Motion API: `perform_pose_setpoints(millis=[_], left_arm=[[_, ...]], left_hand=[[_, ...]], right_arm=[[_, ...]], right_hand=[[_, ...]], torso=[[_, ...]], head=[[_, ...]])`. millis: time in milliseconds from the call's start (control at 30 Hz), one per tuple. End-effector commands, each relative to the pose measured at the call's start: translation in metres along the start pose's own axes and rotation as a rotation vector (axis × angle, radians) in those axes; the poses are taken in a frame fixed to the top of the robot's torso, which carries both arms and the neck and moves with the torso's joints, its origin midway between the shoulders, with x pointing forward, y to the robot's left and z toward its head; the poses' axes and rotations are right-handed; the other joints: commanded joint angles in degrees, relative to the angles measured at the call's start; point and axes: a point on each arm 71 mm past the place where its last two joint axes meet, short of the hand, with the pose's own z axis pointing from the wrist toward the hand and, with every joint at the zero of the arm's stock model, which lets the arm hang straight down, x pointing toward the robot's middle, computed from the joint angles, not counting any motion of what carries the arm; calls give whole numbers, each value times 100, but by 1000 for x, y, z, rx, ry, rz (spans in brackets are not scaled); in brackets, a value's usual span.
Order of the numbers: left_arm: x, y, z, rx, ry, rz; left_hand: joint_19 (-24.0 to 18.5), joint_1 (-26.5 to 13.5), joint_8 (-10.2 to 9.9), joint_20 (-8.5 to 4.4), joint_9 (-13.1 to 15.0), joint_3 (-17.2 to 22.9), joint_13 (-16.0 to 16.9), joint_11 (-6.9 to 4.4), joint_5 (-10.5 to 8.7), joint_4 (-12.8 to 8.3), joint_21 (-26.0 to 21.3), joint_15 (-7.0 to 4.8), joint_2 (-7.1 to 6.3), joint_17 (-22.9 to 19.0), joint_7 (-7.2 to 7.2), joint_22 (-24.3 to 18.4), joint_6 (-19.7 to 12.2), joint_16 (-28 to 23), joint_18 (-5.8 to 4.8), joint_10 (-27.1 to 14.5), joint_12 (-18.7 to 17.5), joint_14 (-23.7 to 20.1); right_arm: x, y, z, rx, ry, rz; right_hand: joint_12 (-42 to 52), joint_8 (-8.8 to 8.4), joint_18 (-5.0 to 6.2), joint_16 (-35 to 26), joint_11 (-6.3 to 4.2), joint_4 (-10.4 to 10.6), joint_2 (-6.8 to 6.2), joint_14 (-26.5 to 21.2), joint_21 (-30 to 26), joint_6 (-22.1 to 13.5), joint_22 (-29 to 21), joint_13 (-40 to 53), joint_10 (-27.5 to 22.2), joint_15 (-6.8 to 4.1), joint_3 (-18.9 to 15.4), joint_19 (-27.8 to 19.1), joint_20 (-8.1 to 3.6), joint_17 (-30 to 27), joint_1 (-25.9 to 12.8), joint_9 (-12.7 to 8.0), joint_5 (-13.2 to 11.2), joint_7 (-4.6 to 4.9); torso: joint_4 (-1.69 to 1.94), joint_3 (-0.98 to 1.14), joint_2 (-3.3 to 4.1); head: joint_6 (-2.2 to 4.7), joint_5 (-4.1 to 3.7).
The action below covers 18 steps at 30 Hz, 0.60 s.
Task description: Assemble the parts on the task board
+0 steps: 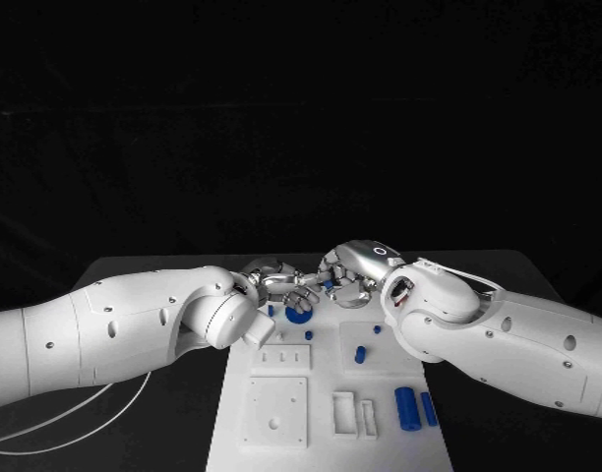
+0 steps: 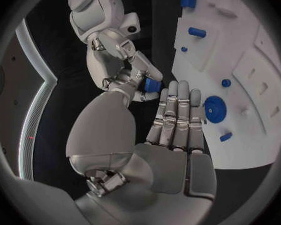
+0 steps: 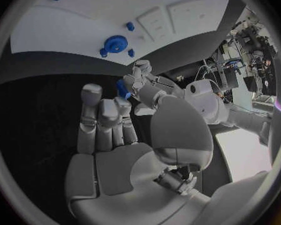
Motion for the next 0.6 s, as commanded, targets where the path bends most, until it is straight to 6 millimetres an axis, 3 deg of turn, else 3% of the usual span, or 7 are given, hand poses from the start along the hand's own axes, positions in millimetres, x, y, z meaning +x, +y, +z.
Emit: perform_pose_setpoints(millis=[33, 467, 600], left_arm=[[3, -2, 0, 3, 15, 15], [4, -2, 1, 1, 19, 23], [4, -3, 2, 0, 21, 24]], left_hand=[[34, 21, 30, -29, 12, -43, 21, -7, -16, 5, 31, -20, 64, 15, -6, 9, 67, 49, 81, 56, 46, 21], [61, 52, 53, -60, 24, -118, 80, -34, -16, 3, 56, -49, 155, 32, -35, 3, 121, 124, 79, 83, 99, 36], [80, 154, 63, -80, 30, -184, 115, -48, -16, -26, 71, -67, 270, 32, -51, -4, 153, 161, 79, 93, 128, 51]], right_arm=[[0, 1, 1, 2, -1, -14], [5, 6, 1, -5, 13, -9], [5, 9, 0, -10, 16, -7]], right_hand=[[-33, 59, 80, -22, -15, 5, -36, 10, 38, 255, 74, -8, 40, -23, 36, 41, 7, -2, -4, 93, 22, 203], [-35, 58, 80, -23, -14, 8, -38, 11, 37, 256, 74, -9, 42, -23, 42, 43, 8, -3, -4, 91, 22, 203], [-35, 58, 80, -23, -14, 10, -37, 11, 37, 256, 74, -9, 42, -23, 45, 43, 8, -3, -4, 91, 22, 203]], torso=[[-1, -2, 2], [5, 1, 5], [3, 4, 5]], head=[[-5, -1], [-5, -3], [-26, -6]])
